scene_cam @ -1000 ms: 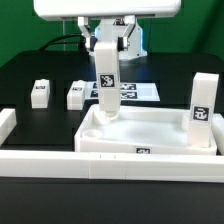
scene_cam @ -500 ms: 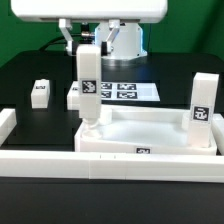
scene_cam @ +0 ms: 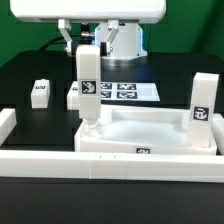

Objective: Assemble desk

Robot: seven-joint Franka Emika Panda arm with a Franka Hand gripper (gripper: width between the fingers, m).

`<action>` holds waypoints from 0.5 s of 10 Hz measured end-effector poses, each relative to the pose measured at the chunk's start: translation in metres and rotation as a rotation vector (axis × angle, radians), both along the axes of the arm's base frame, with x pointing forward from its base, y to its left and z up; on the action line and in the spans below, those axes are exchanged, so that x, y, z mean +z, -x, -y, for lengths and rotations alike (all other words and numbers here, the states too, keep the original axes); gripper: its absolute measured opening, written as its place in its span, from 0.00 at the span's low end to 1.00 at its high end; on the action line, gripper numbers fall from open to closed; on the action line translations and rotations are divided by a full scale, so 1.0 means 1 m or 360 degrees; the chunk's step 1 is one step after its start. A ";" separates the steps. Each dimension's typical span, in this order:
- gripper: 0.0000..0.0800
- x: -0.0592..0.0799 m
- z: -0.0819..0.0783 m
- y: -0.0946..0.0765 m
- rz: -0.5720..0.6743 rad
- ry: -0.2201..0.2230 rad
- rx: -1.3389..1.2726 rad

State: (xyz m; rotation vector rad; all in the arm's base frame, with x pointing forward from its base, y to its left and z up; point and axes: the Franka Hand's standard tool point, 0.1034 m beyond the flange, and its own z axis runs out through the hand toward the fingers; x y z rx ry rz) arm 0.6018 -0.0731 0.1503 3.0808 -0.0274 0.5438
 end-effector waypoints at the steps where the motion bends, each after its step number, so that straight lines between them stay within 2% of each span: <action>1: 0.36 -0.002 -0.002 0.000 -0.0004 0.0001 0.0006; 5: 0.36 -0.009 -0.004 0.001 -0.0023 0.0002 0.0014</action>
Offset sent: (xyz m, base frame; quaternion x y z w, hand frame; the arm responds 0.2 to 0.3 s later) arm 0.0047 -0.0030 -0.0038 -0.0046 0.0026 -0.0065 1.0000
